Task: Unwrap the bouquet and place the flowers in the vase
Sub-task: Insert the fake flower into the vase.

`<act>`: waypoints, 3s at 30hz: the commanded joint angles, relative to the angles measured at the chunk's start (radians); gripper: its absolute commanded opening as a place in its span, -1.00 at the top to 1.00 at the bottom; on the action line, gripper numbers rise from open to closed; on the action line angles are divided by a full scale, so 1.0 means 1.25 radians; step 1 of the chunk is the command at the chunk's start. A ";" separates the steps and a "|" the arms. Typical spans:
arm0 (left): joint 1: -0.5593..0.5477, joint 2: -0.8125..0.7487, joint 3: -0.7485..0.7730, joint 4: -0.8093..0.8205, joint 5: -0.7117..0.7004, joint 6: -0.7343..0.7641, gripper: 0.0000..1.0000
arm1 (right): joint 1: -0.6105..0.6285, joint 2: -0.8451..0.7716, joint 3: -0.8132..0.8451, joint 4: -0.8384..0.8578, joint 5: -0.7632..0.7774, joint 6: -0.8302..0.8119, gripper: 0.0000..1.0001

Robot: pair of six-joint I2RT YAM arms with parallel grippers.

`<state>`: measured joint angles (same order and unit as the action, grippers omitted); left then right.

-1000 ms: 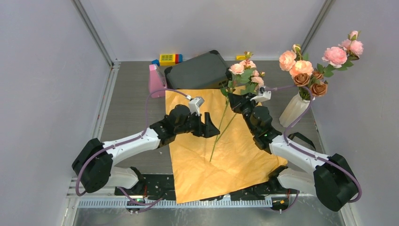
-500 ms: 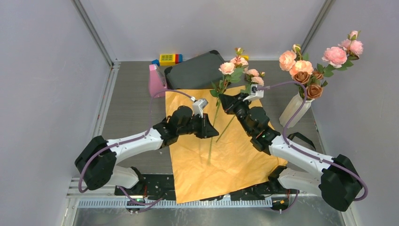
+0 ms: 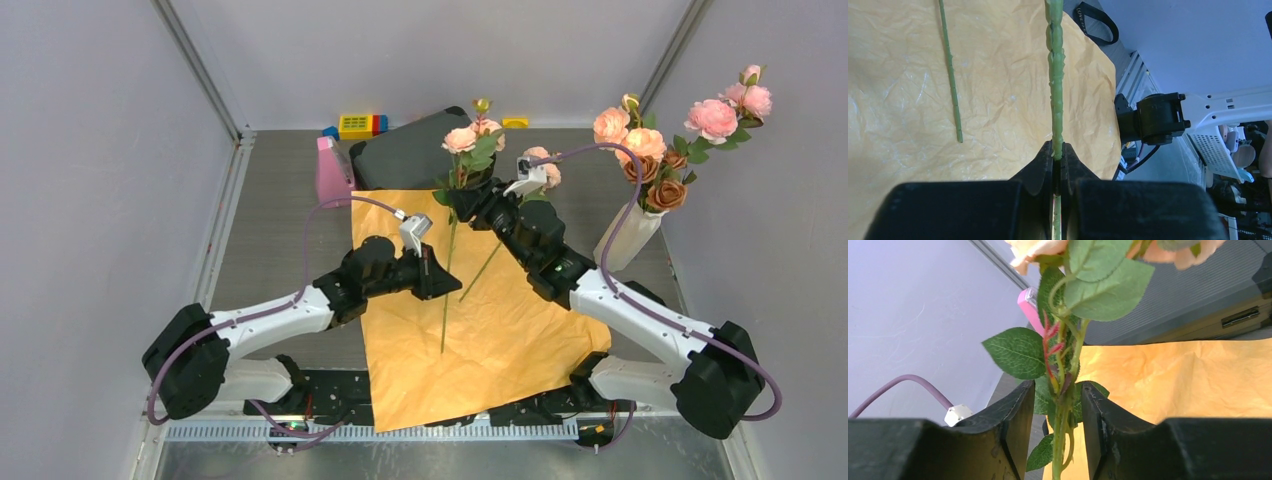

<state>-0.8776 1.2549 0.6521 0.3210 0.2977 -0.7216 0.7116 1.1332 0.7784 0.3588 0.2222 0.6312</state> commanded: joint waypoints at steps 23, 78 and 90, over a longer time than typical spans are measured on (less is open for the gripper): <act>-0.003 -0.097 0.075 -0.116 0.024 0.139 -0.09 | 0.005 0.002 0.235 -0.174 -0.217 -0.054 1.00; 0.577 -0.149 0.273 -0.732 0.047 0.439 -0.89 | -0.440 0.131 0.908 -0.053 0.261 -1.038 0.99; 0.576 -0.133 0.279 -0.742 0.056 0.436 -0.88 | -0.544 -0.007 0.636 -0.026 0.301 -0.903 1.00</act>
<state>-0.1616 1.0866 0.9955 -0.6006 0.3592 -0.1925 0.0631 1.1679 1.6318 0.2714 0.5697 -0.5892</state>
